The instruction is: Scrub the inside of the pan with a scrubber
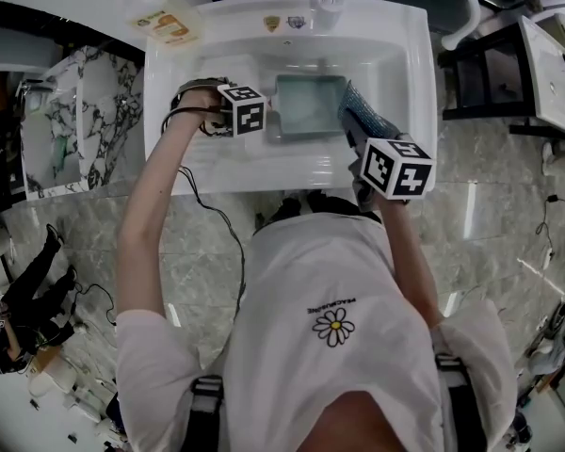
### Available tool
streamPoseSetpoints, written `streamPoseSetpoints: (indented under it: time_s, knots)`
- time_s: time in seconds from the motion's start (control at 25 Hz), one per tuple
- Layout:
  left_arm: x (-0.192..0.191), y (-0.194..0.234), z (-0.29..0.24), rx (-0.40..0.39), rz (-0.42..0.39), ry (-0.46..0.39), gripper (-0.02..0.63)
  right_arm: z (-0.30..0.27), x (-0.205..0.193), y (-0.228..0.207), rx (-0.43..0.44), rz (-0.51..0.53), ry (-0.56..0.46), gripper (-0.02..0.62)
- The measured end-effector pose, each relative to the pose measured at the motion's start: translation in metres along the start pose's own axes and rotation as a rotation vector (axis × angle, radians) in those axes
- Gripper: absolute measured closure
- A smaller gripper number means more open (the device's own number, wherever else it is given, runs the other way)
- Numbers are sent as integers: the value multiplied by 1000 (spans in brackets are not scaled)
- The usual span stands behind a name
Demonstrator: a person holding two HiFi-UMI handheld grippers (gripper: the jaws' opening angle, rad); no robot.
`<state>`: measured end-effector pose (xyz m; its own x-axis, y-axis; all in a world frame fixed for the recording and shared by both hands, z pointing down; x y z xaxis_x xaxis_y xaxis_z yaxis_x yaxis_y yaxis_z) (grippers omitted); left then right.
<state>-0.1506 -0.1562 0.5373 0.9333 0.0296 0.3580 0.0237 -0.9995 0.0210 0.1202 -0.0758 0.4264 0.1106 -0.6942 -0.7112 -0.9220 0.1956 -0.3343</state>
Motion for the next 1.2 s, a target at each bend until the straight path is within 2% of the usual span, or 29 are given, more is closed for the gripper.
streamPoseSetpoints:
  time_s: [0.12, 0.28, 0.36, 0.44, 0.64, 0.8, 1.0, 1.2]
  knots:
    - [-4, 0, 18, 17, 19, -37, 374, 3, 3, -1, 2, -9, -14, 534]
    - [-1, 3, 59, 91, 29, -113, 374, 8, 11, -3, -5, -4, -44, 534]
    - [1, 7, 87, 153, 56, -180, 378, 11, 17, -2, -12, 7, -67, 534]
    - [4, 11, 120, 225, 109, -286, 402, 15, 24, -1, -21, 22, -95, 534]
    - [0, 13, 195, 405, 347, -659, 466, 27, 46, 9, -47, 78, -194, 534]
    - [-8, -5, 233, 518, 534, -896, 494, 43, 61, 20, -72, 152, -286, 534]
    - [-14, -31, 259, 587, 723, -1098, 511, 60, 73, 36, -94, 232, -384, 534]
    - [-23, -54, 269, 691, 916, -1246, 562, 69, 76, 46, -94, 224, -451, 534]
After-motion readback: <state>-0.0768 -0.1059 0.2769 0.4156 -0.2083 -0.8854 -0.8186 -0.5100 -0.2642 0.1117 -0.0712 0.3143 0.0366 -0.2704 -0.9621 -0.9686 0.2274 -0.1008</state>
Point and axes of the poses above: the fingertips, and each gripper's own axes: z backward along the fingers, y to its left, x out of its top, the point moved 7 cm from there along z, backward along the fingers, and after that the axes turned 5 degrees about -x, right-handed, at the moved point
